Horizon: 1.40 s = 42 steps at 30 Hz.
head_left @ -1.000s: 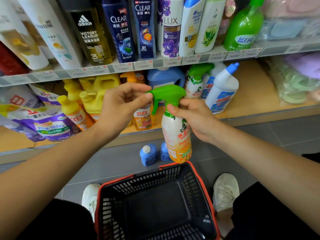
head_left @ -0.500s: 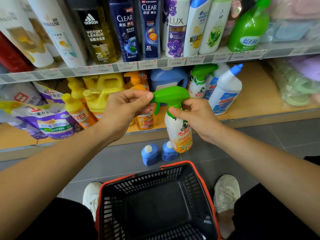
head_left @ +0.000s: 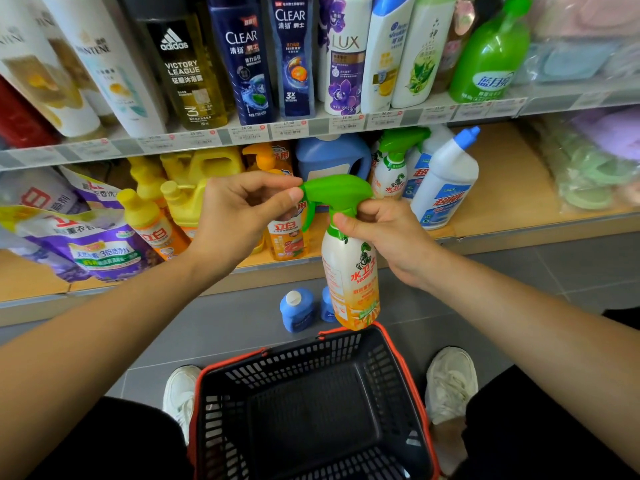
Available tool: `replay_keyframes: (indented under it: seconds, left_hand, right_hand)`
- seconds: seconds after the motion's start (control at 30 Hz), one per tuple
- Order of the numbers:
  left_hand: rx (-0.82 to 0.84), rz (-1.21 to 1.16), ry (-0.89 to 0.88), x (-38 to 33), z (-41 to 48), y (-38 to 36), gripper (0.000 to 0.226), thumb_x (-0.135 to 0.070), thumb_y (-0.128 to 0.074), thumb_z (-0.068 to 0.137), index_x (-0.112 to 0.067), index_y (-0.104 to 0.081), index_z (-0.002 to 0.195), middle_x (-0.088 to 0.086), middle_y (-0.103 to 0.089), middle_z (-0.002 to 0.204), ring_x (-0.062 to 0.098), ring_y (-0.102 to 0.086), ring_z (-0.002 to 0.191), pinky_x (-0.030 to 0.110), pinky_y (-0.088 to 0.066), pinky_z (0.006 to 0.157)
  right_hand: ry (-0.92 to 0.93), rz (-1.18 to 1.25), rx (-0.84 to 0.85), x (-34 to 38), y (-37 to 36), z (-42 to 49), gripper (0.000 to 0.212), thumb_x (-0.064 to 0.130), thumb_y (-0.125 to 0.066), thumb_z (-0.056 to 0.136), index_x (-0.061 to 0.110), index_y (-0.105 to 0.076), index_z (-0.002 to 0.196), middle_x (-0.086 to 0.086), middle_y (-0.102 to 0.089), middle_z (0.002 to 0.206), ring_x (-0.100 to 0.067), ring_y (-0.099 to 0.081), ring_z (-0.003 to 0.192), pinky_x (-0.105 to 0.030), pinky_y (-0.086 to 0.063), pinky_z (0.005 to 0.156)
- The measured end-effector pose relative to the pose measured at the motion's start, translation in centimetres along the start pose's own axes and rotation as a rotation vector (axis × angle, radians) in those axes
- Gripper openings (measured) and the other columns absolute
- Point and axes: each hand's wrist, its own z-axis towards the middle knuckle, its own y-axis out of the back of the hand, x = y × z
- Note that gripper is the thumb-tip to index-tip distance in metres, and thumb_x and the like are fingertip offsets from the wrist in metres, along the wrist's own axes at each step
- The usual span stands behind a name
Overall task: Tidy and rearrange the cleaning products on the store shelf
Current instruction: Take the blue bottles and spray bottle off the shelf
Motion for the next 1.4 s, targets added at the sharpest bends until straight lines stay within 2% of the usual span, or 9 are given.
replay_keyframes:
  seconds: [0.1, 0.2, 0.33, 0.57, 0.77, 0.97, 1.17, 1.27, 1.4]
  left_hand:
    - [0.051, -0.073, 0.096, 0.7, -0.5, -0.4, 0.033, -0.017, -0.077, 0.08, -0.016, -0.071, 0.112, -0.001, -0.077, 0.083, 0.01, -0.073, 0.076, 0.021, -0.058, 0.07]
    - [0.108, -0.073, 0.169, 1.3, -0.8, -0.8, 0.022, -0.02, -0.076, 0.077, -0.012, -0.074, 0.098, 0.002, -0.077, 0.079, 0.012, -0.073, 0.073, 0.019, -0.057, 0.066]
    - [0.151, -0.088, 0.261, 2.7, -1.5, -0.9, 0.016, -0.019, -0.076, 0.085, -0.014, -0.075, 0.1, 0.012, -0.077, 0.089, 0.019, -0.074, 0.077, 0.025, -0.059, 0.068]
    - [0.459, 0.124, 0.365, 5.8, -5.3, -3.5, 0.067, -0.053, -0.087, 0.058, -0.034, -0.063, 0.118, -0.01, -0.075, 0.108, 0.006, -0.07, 0.1, 0.025, -0.057, 0.086]
    - [0.364, 0.189, 0.405, 7.2, -5.5, -4.6, 0.075, -0.038, -0.094, 0.063, -0.02, -0.056, 0.125, -0.003, -0.07, 0.115, 0.015, -0.066, 0.107, 0.045, -0.056, 0.095]
    - [0.206, -0.001, 0.442, 6.6, -5.0, -4.1, 0.076, -0.04, -0.09, 0.052, -0.021, -0.059, 0.119, 0.002, -0.07, 0.11, 0.016, -0.069, 0.099, 0.03, -0.06, 0.075]
    - [0.066, 0.141, 0.312, 6.0, -3.3, -2.0, 0.062, -0.016, -0.091, 0.067, -0.02, -0.063, 0.122, -0.004, -0.067, 0.109, 0.0, -0.066, 0.09, 0.015, -0.054, 0.064]
    - [0.01, 0.198, 0.251, 5.0, -2.5, -1.6, 0.066, -0.021, -0.093, 0.064, -0.018, -0.062, 0.122, 0.003, -0.066, 0.111, 0.007, -0.068, 0.094, 0.028, -0.061, 0.068]
    - [0.041, 0.263, 0.071, 2.9, -2.2, -1.4, 0.068, -0.034, -0.091, 0.057, -0.022, -0.06, 0.117, 0.0, -0.067, 0.115, 0.015, -0.067, 0.106, 0.043, -0.059, 0.087]
  right_hand:
    - [-0.006, -0.001, -0.024, 0.1, 0.0, -0.1, 0.036, 0.031, -0.078, 0.073, 0.003, -0.074, 0.094, -0.011, -0.077, 0.098, -0.017, -0.072, 0.093, -0.031, -0.058, 0.084]
    - [-0.026, 0.015, -0.031, 0.4, 0.0, -0.2, 0.023, 0.024, -0.077, 0.08, 0.005, -0.075, 0.093, -0.005, -0.077, 0.09, -0.011, -0.072, 0.084, -0.02, -0.054, 0.067]
    - [-0.05, 0.053, -0.089, 0.6, -0.2, -0.3, 0.006, 0.016, -0.074, 0.087, 0.01, -0.075, 0.088, -0.002, -0.077, 0.087, -0.011, -0.07, 0.082, -0.022, -0.054, 0.068]
    - [-0.103, 0.157, -0.205, 1.2, -0.5, -0.3, 0.012, 0.017, -0.075, 0.087, 0.006, -0.074, 0.091, -0.016, -0.075, 0.1, -0.022, -0.07, 0.088, -0.036, -0.056, 0.076]
    - [-0.078, 0.195, -0.208, 1.0, -0.4, -0.1, 0.004, 0.015, -0.075, 0.086, 0.012, -0.076, 0.089, -0.011, -0.077, 0.098, -0.021, -0.072, 0.092, -0.044, -0.057, 0.083]
    - [0.041, -0.266, -0.196, 0.9, 0.0, -0.5, 0.036, 0.022, -0.084, 0.078, 0.014, -0.062, 0.106, -0.003, -0.072, 0.108, -0.017, -0.069, 0.101, -0.036, -0.058, 0.084]
    - [0.086, -0.918, -0.303, 2.1, 2.3, -0.7, 0.037, 0.055, -0.08, 0.071, 0.02, -0.075, 0.08, 0.007, -0.069, 0.068, -0.008, -0.066, 0.07, -0.035, -0.056, 0.073]
    - [0.307, -0.983, -0.229, 1.9, 2.2, -0.6, 0.036, 0.041, -0.087, 0.069, 0.015, -0.07, 0.087, 0.004, -0.066, 0.083, -0.012, -0.062, 0.078, -0.039, -0.053, 0.074]
    - [0.397, -1.054, 0.035, 1.1, 1.7, -0.1, 0.071, 0.043, -0.089, 0.062, 0.017, -0.061, 0.122, 0.0, -0.059, 0.119, -0.02, -0.052, 0.109, -0.036, -0.043, 0.091]
